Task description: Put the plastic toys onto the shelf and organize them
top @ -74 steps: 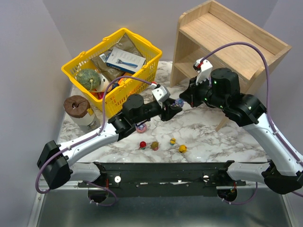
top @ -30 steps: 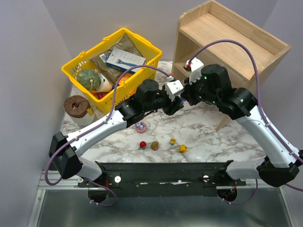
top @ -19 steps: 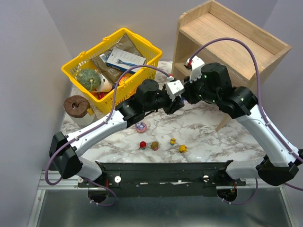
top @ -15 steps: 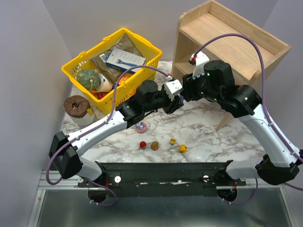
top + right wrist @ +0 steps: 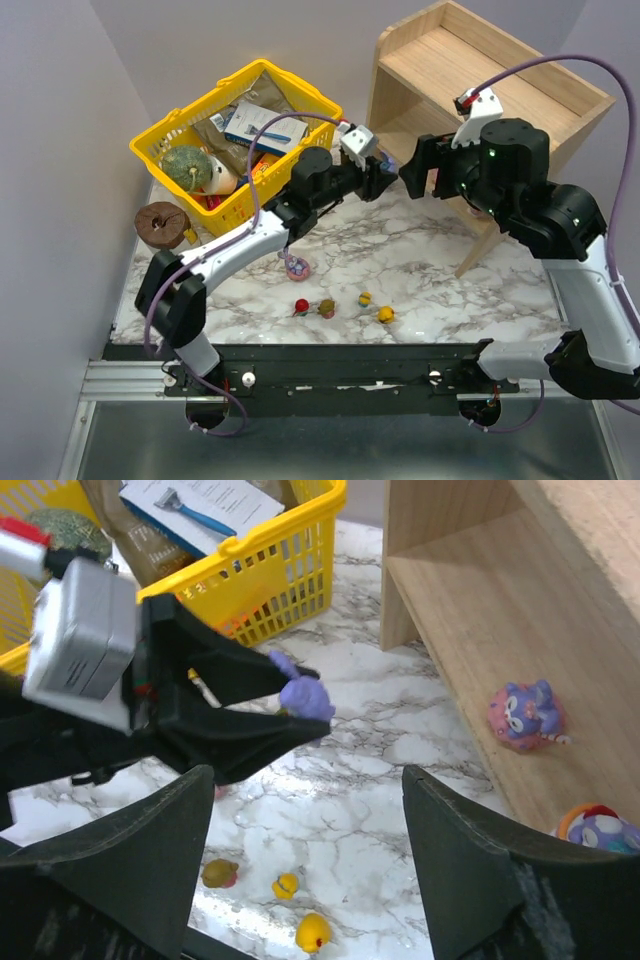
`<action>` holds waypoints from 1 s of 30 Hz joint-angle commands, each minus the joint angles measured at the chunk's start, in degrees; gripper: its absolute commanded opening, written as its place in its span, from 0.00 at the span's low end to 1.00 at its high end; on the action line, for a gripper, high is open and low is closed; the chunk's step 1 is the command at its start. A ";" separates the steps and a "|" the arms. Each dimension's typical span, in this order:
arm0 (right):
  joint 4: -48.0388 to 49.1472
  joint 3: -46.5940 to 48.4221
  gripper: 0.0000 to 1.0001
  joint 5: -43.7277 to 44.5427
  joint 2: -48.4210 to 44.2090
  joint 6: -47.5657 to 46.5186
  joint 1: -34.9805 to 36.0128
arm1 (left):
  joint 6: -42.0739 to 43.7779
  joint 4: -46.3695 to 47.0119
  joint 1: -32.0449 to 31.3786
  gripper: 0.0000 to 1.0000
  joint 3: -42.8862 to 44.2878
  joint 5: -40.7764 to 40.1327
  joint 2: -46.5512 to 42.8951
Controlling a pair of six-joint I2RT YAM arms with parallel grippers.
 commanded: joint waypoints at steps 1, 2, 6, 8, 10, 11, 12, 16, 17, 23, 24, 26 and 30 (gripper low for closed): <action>0.45 -2.13 0.95 2.11 -5.51 0.61 0.32 | -4.26 8.52 0.70 0.00 7.86 3.16 7.60; 1.07 -2.92 0.99 2.11 -6.58 0.34 0.32 | -4.35 8.96 0.71 0.00 9.18 3.51 10.57; 2.92 -5.47 1.00 1.84 -10.71 -0.71 0.32 | -4.17 9.84 0.62 0.00 17.69 3.69 17.79; 2.31 -5.21 1.00 2.45 -11.85 -0.71 0.32 | -3.30 9.66 0.53 0.00 20.34 3.51 21.56; 0.81 -4.77 1.00 3.16 -12.30 -0.89 0.32 | -2.33 8.96 0.44 0.00 23.77 3.17 23.69; 0.29 -4.77 1.00 3.42 -12.74 -0.71 0.32 | -1.11 8.70 0.18 0.00 24.83 2.90 25.61; -0.50 -4.86 1.00 3.77 -12.91 -0.71 0.32 | -0.58 8.00 0.18 0.00 26.66 2.73 26.41; -1.56 -5.91 1.00 3.87 -14.06 -0.19 0.32 | 1.27 6.41 0.09 0.00 30.19 1.41 29.84; -1.65 -6.35 1.00 3.95 -14.23 -0.01 0.32 | 1.62 6.24 0.09 0.00 30.46 0.88 30.63; -2.27 -7.32 1.00 4.57 -14.94 1.22 0.32 | 4.08 4.39 0.09 0.00 34.06 0.97 33.88; -2.44 -7.49 1.00 4.57 -15.02 1.22 0.32 | 4.26 4.30 0.09 0.00 34.59 0.79 34.33; -2.70 -7.67 1.00 4.48 -15.03 1.48 0.32 | 4.88 4.21 0.09 0.00 35.20 0.44 35.20; -3.93 -7.49 1.00 4.39 -14.76 1.66 0.32 | 4.97 1.85 0.09 0.02 38.89 0.44 37.75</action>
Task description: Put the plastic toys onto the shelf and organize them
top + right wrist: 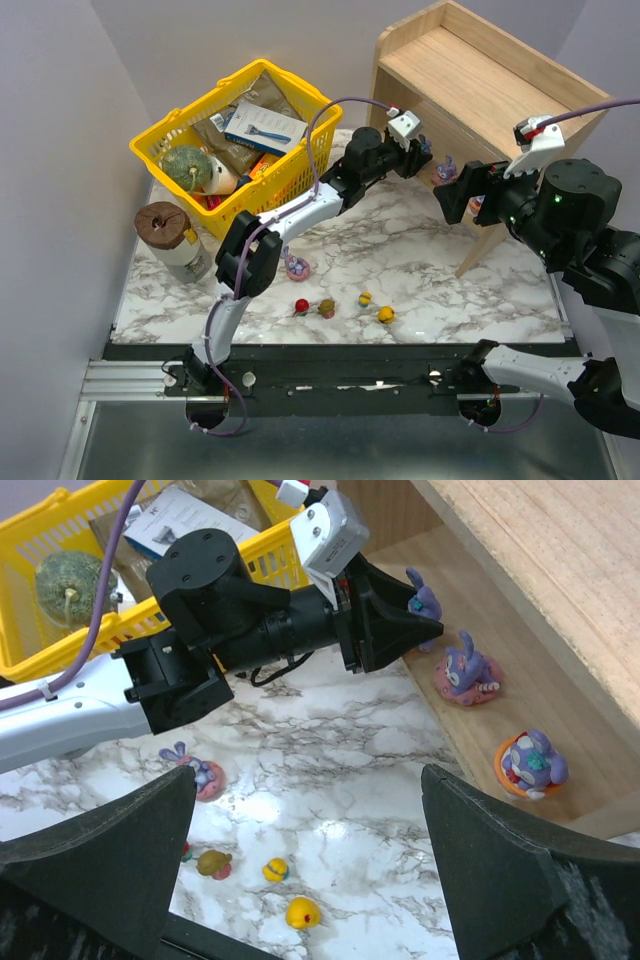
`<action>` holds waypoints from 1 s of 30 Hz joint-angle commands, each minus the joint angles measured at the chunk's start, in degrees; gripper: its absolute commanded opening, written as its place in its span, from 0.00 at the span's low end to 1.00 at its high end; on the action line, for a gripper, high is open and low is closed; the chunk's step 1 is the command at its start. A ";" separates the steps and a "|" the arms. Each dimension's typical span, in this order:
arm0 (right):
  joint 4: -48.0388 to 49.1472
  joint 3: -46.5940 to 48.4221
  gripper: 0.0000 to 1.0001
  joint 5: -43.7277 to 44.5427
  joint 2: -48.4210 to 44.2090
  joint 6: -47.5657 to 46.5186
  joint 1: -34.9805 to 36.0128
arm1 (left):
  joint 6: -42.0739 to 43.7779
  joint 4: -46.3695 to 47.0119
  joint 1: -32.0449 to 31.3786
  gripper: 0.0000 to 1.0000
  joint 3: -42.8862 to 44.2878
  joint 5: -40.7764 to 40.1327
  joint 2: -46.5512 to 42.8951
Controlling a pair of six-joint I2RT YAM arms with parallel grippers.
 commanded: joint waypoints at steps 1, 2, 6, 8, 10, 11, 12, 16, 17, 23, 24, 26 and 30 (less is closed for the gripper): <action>-2.39 -0.30 1.00 1.44 -0.53 0.57 0.32 | 1.65 -1.15 -0.11 0.02 4.67 -1.22 3.20; -2.47 -0.39 1.00 1.70 -0.53 0.48 0.32 | 1.56 -0.98 -0.11 0.04 4.85 -1.14 3.81; -2.65 -0.57 1.00 2.41 -0.62 0.04 0.32 | 1.38 -1.59 -0.19 0.10 6.51 -0.78 5.49; -2.82 -0.74 1.00 2.67 -0.71 -0.05 0.32 | 1.38 -1.94 -0.19 0.10 7.22 -1.04 6.19; -2.91 -0.92 1.00 2.67 -0.80 -0.05 0.32 | 1.56 -2.12 -0.19 0.12 7.31 -1.57 6.45; -2.91 -1.18 1.00 2.76 -0.97 -0.05 0.23 | 1.56 -2.21 -0.11 0.13 7.31 -1.83 6.63; -2.91 -1.53 1.00 2.85 -1.15 -0.14 0.23 | 1.64 -2.29 -0.11 0.14 7.31 -1.92 6.63; -2.74 -2.24 1.00 3.02 -1.32 0.13 0.32 | 2.08 -2.56 -0.19 0.19 7.40 -3.41 6.72; -2.74 -2.32 1.00 3.02 -1.32 0.13 0.32 | 2.17 -2.56 -0.02 0.21 7.22 -3.51 6.81; -2.74 -2.94 1.00 3.11 -1.41 0.39 0.32 | 2.96 -2.47 0.16 0.31 7.13 -4.03 6.81; -2.74 -3.03 1.00 3.11 -1.41 0.30 0.32 | 3.31 -2.38 0.07 0.33 7.05 -3.95 6.81; -2.74 -3.12 1.00 3.02 -1.41 0.48 0.32 | 3.49 -2.38 0.07 0.35 7.05 -3.95 6.72; -2.74 -3.38 1.00 3.03 -1.50 0.57 0.32 | 4.02 -2.30 0.07 0.42 6.52 -3.68 6.11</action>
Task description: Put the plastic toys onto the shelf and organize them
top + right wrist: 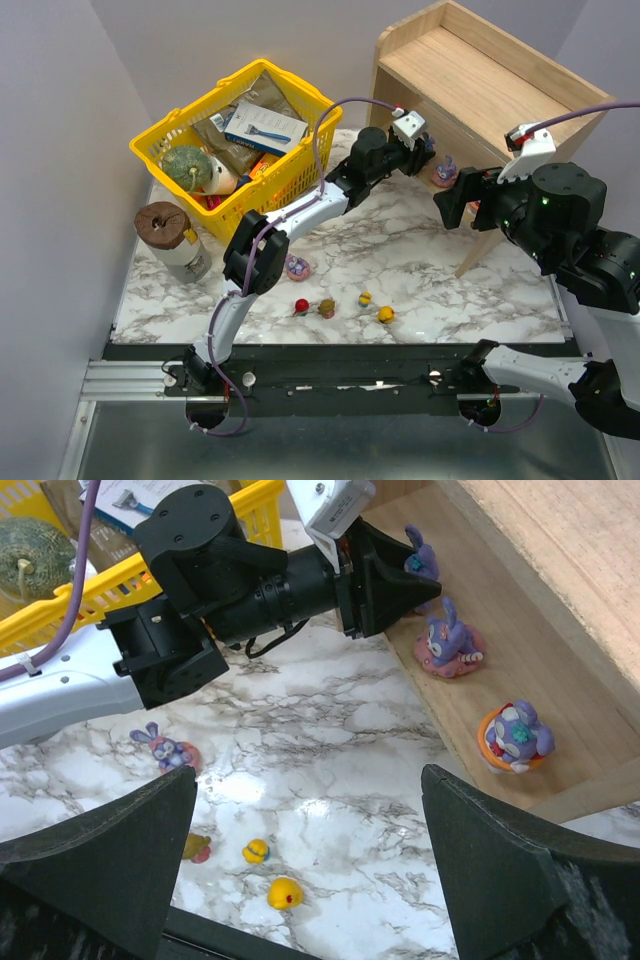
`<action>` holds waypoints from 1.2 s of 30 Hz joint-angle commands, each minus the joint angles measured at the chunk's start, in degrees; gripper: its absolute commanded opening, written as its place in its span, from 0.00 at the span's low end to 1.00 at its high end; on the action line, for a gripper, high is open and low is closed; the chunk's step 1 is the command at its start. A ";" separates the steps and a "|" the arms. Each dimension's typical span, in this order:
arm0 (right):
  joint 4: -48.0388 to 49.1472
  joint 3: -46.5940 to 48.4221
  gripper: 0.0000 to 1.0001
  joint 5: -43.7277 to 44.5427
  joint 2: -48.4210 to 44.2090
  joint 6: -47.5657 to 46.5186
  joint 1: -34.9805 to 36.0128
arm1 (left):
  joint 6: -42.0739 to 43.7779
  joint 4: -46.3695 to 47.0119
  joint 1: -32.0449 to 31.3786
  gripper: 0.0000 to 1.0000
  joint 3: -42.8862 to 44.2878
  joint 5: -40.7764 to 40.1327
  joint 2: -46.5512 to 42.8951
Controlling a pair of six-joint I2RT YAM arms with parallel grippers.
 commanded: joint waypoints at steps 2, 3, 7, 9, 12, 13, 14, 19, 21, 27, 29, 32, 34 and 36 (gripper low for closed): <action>-1.18 -0.65 1.00 1.84 -0.67 1.26 0.32 | 2.12 -1.27 0.07 0.44 -0.24 -1.45 0.36; -2.06 -0.04 1.00 2.46 -0.49 1.79 0.32 | 2.03 -1.18 0.16 0.47 -0.41 -1.11 0.27; -4.52 2.07 1.00 3.60 1.35 2.59 0.32 | 1.59 -1.44 0.16 0.50 -0.50 -0.75 -0.26; -4.52 1.99 1.00 3.78 1.18 2.94 0.32 | 1.41 -1.27 0.24 0.53 -0.68 -0.93 -0.44; -4.26 1.55 1.00 4.22 0.47 3.47 0.32 | 1.41 -1.00 0.25 0.57 -1.03 -1.19 -0.79; -4.52 1.46 1.00 4.13 0.30 3.55 0.32 | 1.41 -1.00 0.33 0.58 -0.94 -1.28 -0.96; -4.61 1.46 1.00 4.13 0.30 3.73 0.32 | 1.50 -0.92 0.33 0.59 -0.94 -1.19 -1.05; -5.14 1.55 1.00 3.96 0.03 4.61 0.32 | 0.63 -1.18 0.42 0.62 -0.33 -0.58 -1.67; -5.14 1.46 1.00 3.96 -0.05 4.78 0.32 | 0.54 -0.92 0.33 0.63 -0.76 -0.57 -2.19; -5.23 1.46 1.00 3.69 -0.40 5.22 0.32 | -0.43 1.19 0.60 0.65 -3.58 -0.84 -4.39; -5.14 1.37 1.00 3.43 -0.49 5.22 0.32 | -0.95 1.72 0.60 0.65 -3.93 -0.93 -4.92; -5.05 1.29 1.00 3.25 -0.58 5.40 0.32 | -1.66 2.86 0.51 0.66 -4.46 -1.10 -5.36; -5.05 1.20 1.00 3.17 -0.67 5.49 0.32 | -2.01 3.21 0.60 0.67 -4.46 -1.19 -5.54; -5.14 1.11 1.00 3.17 -0.76 5.49 0.32 | -2.19 3.48 0.68 0.67 -4.37 -1.19 -5.62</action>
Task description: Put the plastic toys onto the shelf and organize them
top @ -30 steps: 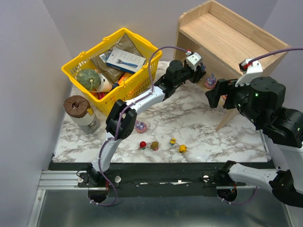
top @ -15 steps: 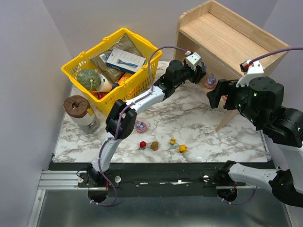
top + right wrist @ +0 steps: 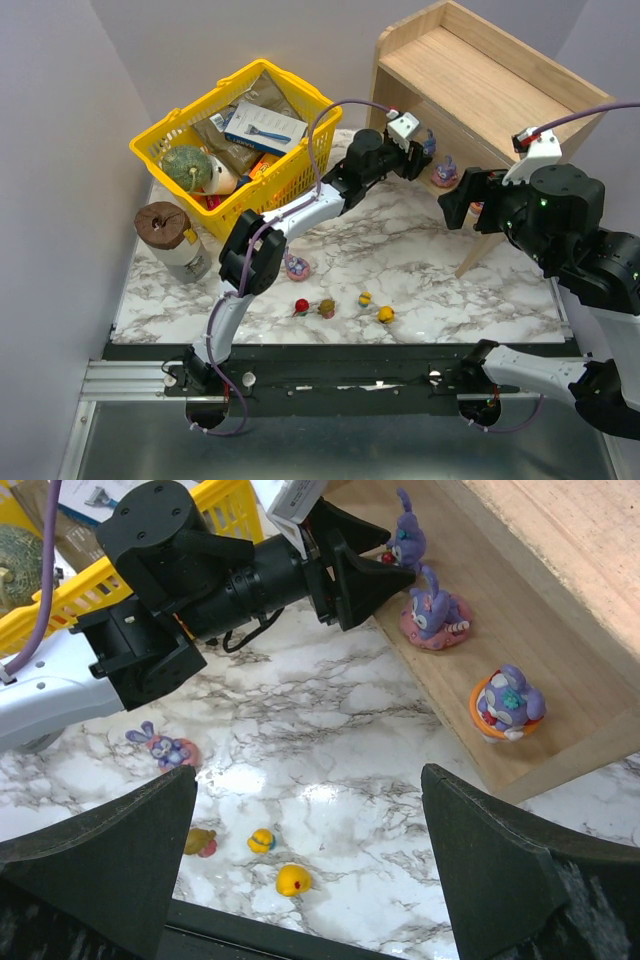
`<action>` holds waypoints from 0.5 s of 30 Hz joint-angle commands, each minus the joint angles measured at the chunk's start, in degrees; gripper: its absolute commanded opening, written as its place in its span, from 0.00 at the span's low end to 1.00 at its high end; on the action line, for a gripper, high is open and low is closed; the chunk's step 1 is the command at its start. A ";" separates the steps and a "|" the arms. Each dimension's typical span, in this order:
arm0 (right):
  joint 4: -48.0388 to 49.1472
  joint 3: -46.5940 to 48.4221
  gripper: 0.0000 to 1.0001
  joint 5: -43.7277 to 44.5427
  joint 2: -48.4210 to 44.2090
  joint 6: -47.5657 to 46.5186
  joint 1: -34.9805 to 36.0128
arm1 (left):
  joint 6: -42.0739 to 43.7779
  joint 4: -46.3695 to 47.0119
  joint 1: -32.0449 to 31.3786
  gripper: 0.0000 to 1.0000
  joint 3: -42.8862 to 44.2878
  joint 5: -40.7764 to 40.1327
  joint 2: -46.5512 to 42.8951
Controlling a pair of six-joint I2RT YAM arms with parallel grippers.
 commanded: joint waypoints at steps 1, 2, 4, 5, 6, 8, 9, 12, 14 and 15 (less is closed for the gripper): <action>-1.69 0.30 1.00 0.59 -0.91 0.68 0.32 | -1.14 2.93 0.36 0.67 -0.33 -1.19 -3.72; -1.69 0.30 1.00 0.67 -1.00 0.68 0.32 | -1.05 2.93 0.44 0.67 -0.33 -1.02 -3.72; -1.69 0.04 1.00 0.68 -1.26 0.68 0.32 | -0.97 2.85 0.45 0.67 -0.24 -0.84 -3.63; -1.69 -0.05 1.00 0.85 -1.35 0.68 0.32 | -0.96 2.76 0.53 0.67 -0.06 -0.84 -3.29; -1.69 -0.23 1.00 0.85 -1.35 0.68 0.32 | -0.96 2.50 0.62 0.67 0.02 -0.23 -3.20; -1.69 -0.40 1.00 0.94 -1.52 0.59 0.32 | -1.05 2.49 0.71 0.67 0.46 0.04 -2.76; -1.69 -0.49 1.00 0.94 -1.53 0.51 0.32 | -0.97 2.49 0.71 0.67 0.55 0.48 -2.58; -1.69 -0.84 1.00 0.94 -1.61 0.42 0.32 | -0.97 2.23 0.97 0.67 1.52 1.71 -1.79; -1.69 -1.02 1.00 0.94 -1.70 0.24 0.32 | -0.62 1.27 1.23 0.67 3.10 3.46 -0.83; -1.69 -1.11 1.00 0.94 -1.70 0.07 0.32 | -0.53 0.83 1.32 0.67 3.62 3.99 -0.47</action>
